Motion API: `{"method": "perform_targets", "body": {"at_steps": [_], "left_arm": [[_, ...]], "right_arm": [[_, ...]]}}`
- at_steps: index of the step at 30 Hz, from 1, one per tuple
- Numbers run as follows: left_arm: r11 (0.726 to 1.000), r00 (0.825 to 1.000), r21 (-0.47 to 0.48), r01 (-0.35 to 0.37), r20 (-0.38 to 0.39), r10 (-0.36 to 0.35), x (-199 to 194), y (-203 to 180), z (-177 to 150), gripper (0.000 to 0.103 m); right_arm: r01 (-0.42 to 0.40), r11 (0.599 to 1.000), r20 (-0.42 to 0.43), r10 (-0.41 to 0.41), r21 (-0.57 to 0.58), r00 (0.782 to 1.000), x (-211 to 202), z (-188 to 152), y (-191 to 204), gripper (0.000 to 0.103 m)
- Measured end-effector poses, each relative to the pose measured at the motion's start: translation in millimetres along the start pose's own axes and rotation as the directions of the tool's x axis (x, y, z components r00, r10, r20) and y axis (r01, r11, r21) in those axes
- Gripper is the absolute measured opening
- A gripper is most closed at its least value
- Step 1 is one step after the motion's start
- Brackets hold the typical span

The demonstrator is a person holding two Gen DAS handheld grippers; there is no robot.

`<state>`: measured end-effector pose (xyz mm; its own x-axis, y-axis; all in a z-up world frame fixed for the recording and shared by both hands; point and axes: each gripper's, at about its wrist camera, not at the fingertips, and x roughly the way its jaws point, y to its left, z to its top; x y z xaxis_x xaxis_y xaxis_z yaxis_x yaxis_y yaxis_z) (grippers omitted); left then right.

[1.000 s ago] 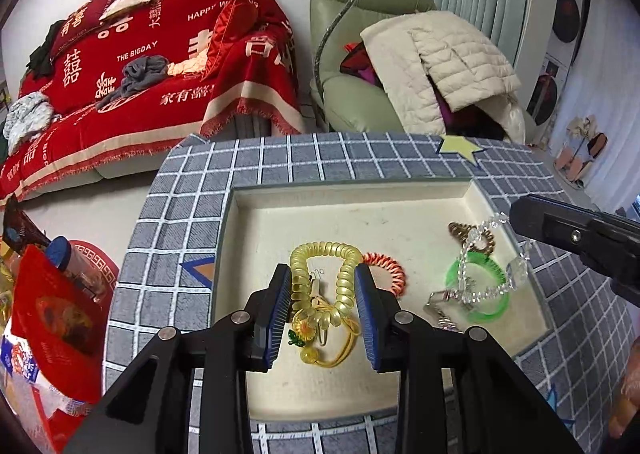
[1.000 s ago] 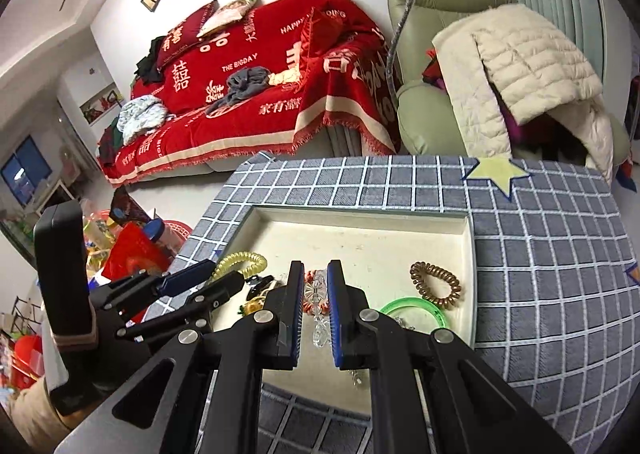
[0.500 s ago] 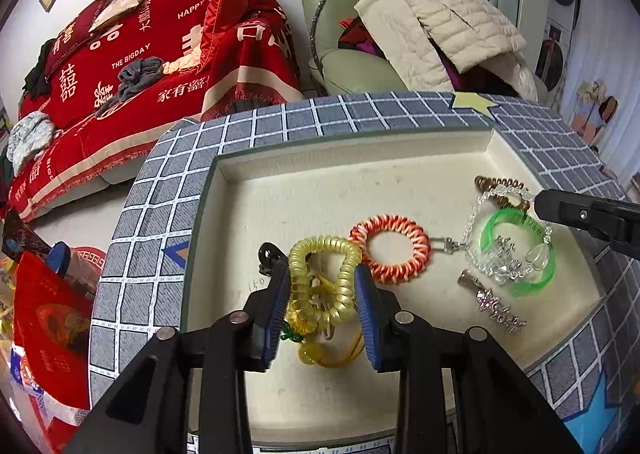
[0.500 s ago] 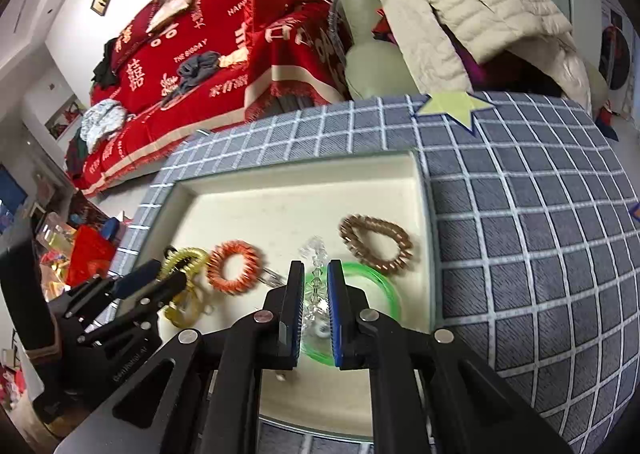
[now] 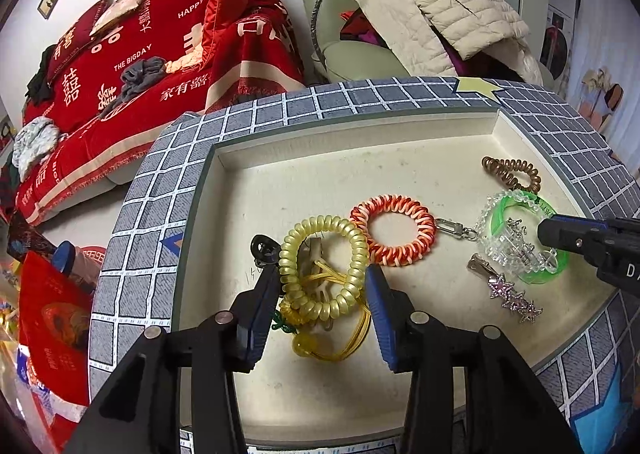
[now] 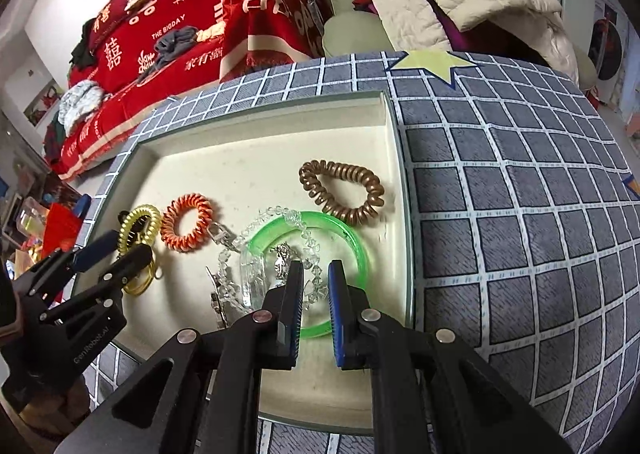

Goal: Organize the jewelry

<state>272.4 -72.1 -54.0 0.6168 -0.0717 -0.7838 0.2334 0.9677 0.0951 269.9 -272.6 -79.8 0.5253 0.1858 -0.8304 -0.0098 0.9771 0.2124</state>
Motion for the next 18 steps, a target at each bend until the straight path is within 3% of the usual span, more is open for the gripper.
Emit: {"method": "perform_targets", "body": {"at_steps": [2, 4, 6, 10, 12, 18], "left_arm": [[1.0, 1.0, -0.002, -0.002, 0.0, 0.002, -0.3, 0.0, 0.3, 0.065], [1.0, 1.0, -0.003, -0.003, -0.001, 0.003, -0.7, -0.3, 0.5, 0.065], [1.0, 1.0, 0.0, -0.003, 0.0, 0.003, -0.5, -0.1, 0.6, 0.065], [1.0, 1.0, -0.003, -0.007, -0.004, 0.007, -1.3, 0.2, -0.2, 0.065], [1.0, 1.0, -0.008, -0.008, -0.002, 0.008, -2.5, 0.3, -1.1, 0.075], [1.0, 1.0, -0.008, -0.019, -0.001, 0.019, -5.3, -0.1, -1.6, 0.075]], "right_arm": [[-0.012, 1.0, -0.003, 0.012, 0.004, 1.0, -0.4, -0.3, 0.4, 0.027], [-0.026, 1.0, 0.008, 0.026, 0.002, 1.0, -4.5, -0.1, 3.3, 0.054], [-0.025, 1.0, 0.03, 0.025, -0.012, 0.999, -11.6, 0.6, 8.8, 0.062], [-0.044, 0.999, 0.053, 0.044, -0.018, 0.998, -23.2, 2.1, 15.8, 0.067], [-0.047, 0.999, 0.063, 0.048, -0.014, 0.997, -29.0, 1.2, 16.6, 0.071], [-0.07, 0.998, 0.073, 0.069, 0.009, 0.995, -42.0, -5.9, 13.1, 0.073]]}}
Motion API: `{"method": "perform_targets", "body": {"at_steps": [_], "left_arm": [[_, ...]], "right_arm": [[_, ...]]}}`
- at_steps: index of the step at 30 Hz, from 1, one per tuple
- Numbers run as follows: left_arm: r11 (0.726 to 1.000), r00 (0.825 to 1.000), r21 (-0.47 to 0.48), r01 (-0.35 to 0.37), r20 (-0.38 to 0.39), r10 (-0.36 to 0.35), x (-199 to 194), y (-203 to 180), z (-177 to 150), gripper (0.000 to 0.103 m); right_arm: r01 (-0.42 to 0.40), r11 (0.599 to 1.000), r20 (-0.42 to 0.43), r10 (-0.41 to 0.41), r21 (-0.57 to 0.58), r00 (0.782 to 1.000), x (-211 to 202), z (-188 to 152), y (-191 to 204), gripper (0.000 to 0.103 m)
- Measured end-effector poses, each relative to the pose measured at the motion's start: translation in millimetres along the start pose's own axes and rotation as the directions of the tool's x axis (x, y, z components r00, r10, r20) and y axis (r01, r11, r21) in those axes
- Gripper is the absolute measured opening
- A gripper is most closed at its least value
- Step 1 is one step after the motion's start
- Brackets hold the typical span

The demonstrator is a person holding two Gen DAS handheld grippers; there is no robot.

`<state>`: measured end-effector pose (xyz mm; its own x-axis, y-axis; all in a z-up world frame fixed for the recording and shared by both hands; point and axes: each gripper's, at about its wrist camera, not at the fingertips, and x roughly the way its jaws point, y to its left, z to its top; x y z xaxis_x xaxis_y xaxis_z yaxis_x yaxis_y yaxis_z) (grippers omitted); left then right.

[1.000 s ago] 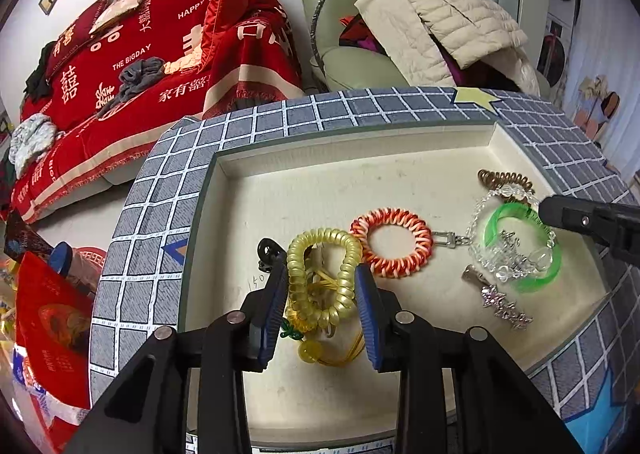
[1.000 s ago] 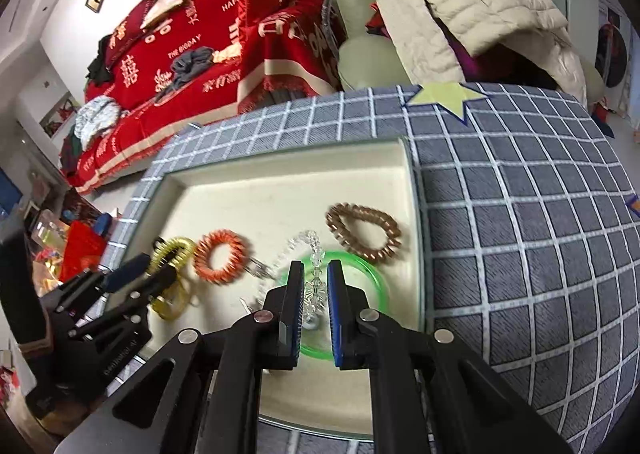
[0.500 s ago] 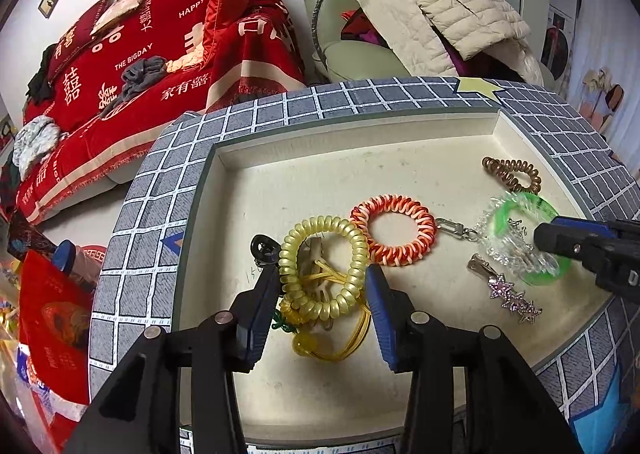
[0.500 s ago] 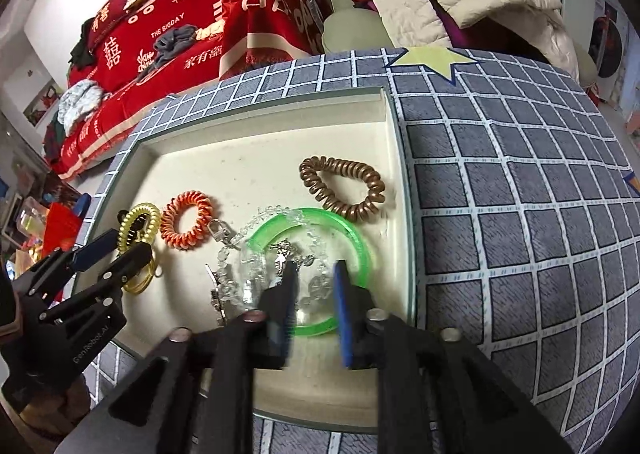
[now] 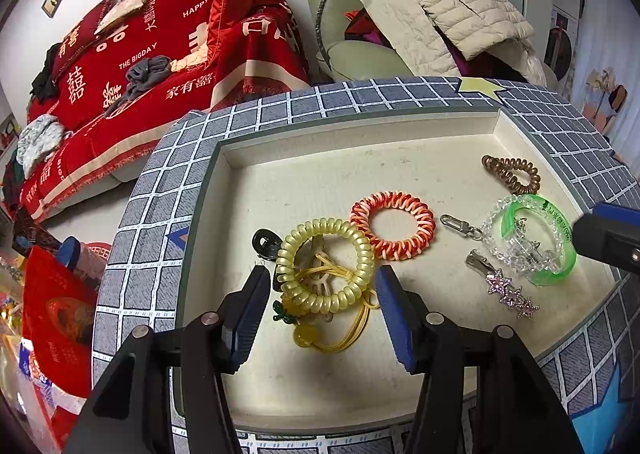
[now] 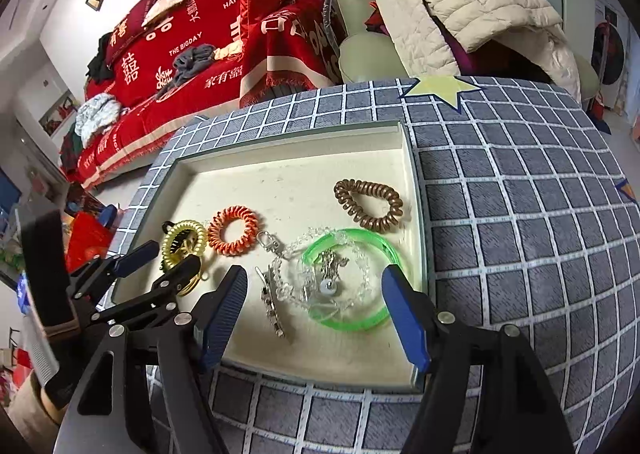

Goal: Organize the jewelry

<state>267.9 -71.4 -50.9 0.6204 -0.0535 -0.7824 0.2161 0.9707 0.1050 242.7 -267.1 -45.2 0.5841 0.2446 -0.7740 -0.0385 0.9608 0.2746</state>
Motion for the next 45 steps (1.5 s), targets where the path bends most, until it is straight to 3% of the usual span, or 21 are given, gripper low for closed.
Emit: {"method": "perform_targets", "body": {"at_steps": [13, 14, 15, 25, 27, 33, 36, 41, 45], "left_arm": [[1.0, 1.0, 0.005, -0.001, 0.03, 0.001, -18.6, 1.9, 3.0, 0.075], [1.0, 1.0, 0.006, 0.001, 0.029, -0.001, -18.8, 2.2, 3.0, 0.085], [1.0, 1.0, 0.005, -0.001, 0.026, 0.0, -19.3, 2.7, 2.8, 0.103], [1.0, 0.999, 0.0, -0.026, 0.035, 0.026, -27.7, 6.8, -0.3, 0.103], [1.0, 0.999, -0.006, -0.028, 0.032, 0.028, -29.0, 8.2, -1.2, 0.103], [0.999, 0.999, -0.038, -0.021, 0.037, 0.022, -38.9, 14.1, -5.6, 0.103], [0.999, 0.999, -0.051, -0.013, 0.042, 0.015, -45.2, 15.7, -8.7, 0.103], [0.998, 0.997, -0.048, -0.037, 0.071, 0.04, -59.8, 14.8, -14.0, 0.103], [0.997, 0.994, -0.075, -0.035, 0.096, 0.043, -75.6, 16.6, -21.8, 0.103]], "right_arm": [[0.014, 0.999, -0.002, -0.014, 0.029, 1.0, -15.2, -12.2, -8.7, 0.073], [0.014, 0.999, -0.002, -0.014, 0.031, 1.0, -15.6, -12.7, -9.7, 0.073], [0.014, 0.999, -0.002, -0.014, 0.033, 1.0, -16.2, -13.2, -10.1, 0.073], [0.053, 0.998, -0.005, -0.053, 0.022, 0.999, -19.4, -15.3, -9.3, 0.074], [0.08, 0.997, 0.007, -0.08, 0.004, 0.997, -21.2, -16.4, -6.1, 0.083], [0.099, 0.995, 0.08, -0.099, 0.012, 0.992, -32.9, -21.3, -1.5, 0.086], [0.087, 0.996, 0.127, -0.089, 0.023, 0.988, -40.5, -23.9, 0.4, 0.103], [0.137, 0.99, 0.193, -0.131, -0.018, 0.972, -53.5, -27.8, 13.0, 0.103], [0.164, 0.986, 0.196, -0.153, -0.038, 0.968, -61.7, -31.8, 19.7, 0.103]]}}
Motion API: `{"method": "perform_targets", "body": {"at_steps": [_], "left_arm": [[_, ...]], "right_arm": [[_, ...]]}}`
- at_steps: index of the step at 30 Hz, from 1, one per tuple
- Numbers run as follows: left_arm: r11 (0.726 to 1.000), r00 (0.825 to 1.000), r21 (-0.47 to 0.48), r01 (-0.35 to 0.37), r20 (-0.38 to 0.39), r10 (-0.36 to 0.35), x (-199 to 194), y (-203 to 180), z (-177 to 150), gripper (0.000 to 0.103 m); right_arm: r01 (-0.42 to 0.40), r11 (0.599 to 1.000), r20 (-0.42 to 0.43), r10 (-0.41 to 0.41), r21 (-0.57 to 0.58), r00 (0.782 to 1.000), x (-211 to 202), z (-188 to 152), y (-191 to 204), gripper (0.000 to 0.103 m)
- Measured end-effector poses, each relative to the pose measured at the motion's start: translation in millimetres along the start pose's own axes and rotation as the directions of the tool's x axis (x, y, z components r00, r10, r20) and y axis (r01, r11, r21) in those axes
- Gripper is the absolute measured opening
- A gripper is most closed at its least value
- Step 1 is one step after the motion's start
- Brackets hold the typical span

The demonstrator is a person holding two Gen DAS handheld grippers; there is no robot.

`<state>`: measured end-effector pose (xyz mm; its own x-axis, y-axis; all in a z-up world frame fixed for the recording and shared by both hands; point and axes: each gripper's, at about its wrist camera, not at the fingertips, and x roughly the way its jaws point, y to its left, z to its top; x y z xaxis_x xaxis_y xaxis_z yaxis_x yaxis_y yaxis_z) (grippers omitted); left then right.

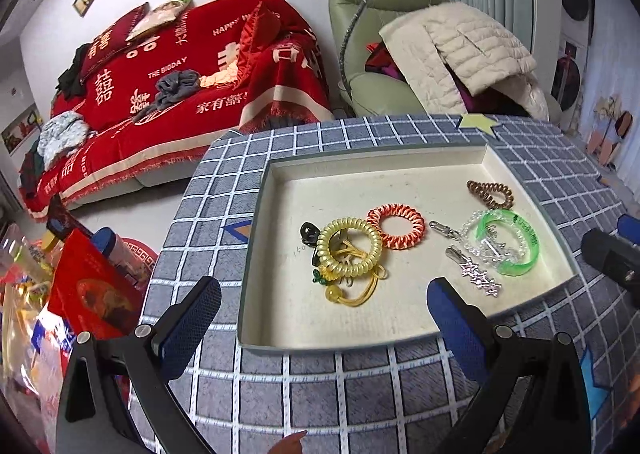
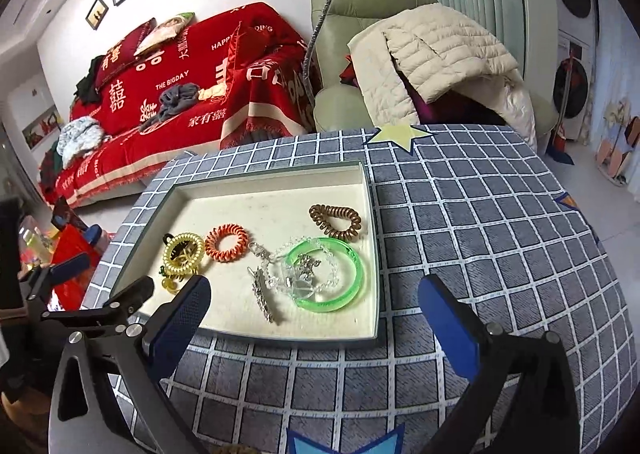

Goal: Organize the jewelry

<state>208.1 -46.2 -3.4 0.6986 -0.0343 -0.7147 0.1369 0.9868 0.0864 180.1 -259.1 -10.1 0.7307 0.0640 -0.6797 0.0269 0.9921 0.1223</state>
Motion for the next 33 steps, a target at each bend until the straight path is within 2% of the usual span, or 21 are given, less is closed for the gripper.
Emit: {"method": "perform_targets", "body": {"at_steps": [4, 13, 27, 33], "left_arm": [[0.998, 1.0, -0.057, 0.002, 0.022, 0.0, -17.2, 8.1, -11.1, 0.103], [0.994, 0.996, -0.108, -0.024, 0.078, 0.033, -47.2, 16.1, -45.7, 0.103], [0.995, 0.985, -0.091, -0.031, 0.169, 0.046, -77.8, 9.2, -73.4, 0.103], [0.995, 0.984, -0.092, -0.026, 0.17, 0.042, -82.1, 7.1, -73.9, 0.103]], "right_arm": [[0.034, 0.999, 0.008, -0.034, -0.034, 0.999, -11.9, -6.9, 8.5, 0.103], [0.068, 0.997, 0.072, -0.065, -0.042, 0.995, -39.5, -35.3, 20.2, 0.103], [0.133, 0.99, 0.146, -0.126, -0.044, 0.981, -68.5, -64.1, 28.6, 0.103], [0.141, 0.989, 0.166, -0.132, -0.046, 0.977, -77.2, -67.2, 31.0, 0.103]]}}
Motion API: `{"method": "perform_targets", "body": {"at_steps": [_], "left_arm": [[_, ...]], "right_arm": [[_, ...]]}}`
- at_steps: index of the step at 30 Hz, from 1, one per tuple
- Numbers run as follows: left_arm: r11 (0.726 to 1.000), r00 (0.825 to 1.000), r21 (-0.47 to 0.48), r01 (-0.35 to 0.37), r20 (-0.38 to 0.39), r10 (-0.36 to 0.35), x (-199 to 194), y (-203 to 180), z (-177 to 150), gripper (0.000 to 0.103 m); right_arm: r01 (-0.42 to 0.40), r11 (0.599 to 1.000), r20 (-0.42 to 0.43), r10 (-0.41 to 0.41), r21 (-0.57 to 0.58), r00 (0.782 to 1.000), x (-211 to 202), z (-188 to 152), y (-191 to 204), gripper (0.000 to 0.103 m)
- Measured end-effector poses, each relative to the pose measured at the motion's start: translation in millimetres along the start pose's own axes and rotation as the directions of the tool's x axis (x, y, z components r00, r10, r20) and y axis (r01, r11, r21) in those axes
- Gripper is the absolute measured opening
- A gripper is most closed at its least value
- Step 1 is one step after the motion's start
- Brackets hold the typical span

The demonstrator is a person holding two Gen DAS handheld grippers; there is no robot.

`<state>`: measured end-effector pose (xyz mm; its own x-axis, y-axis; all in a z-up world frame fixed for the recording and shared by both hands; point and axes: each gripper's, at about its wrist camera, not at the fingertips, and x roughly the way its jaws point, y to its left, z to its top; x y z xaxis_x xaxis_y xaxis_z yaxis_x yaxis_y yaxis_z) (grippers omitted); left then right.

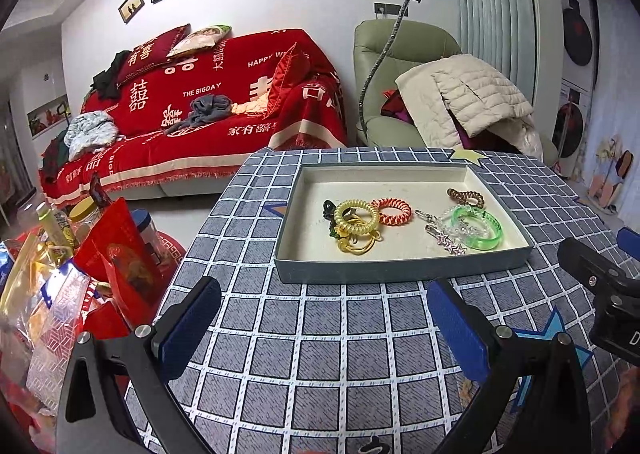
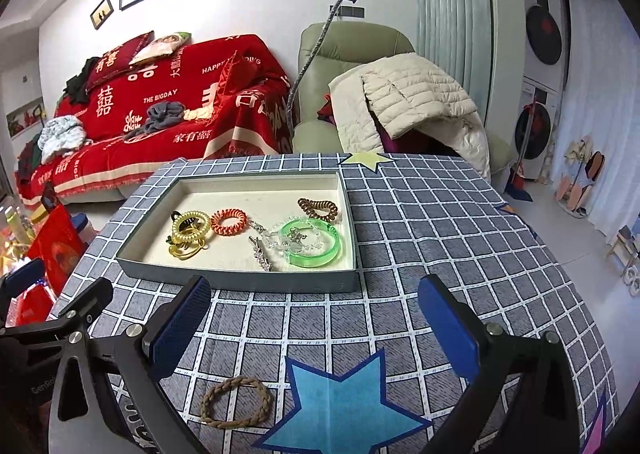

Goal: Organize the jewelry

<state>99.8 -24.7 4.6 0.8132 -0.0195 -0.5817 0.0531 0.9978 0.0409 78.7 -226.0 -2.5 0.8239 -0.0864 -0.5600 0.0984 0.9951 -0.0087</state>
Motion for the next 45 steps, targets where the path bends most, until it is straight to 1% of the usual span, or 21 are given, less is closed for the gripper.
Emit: {"method": "perform_targets", "body": {"at_steps": [45], "left_arm": [[1.0, 1.0, 0.006, 0.003, -0.003, -0.003, -5.9, -4.3, -1.1, 0.103]], "right_arm": [[-0.019, 1.0, 0.007, 0.019, 0.006, 1.0, -6.6, 1.3, 3.2, 0.103]]}}
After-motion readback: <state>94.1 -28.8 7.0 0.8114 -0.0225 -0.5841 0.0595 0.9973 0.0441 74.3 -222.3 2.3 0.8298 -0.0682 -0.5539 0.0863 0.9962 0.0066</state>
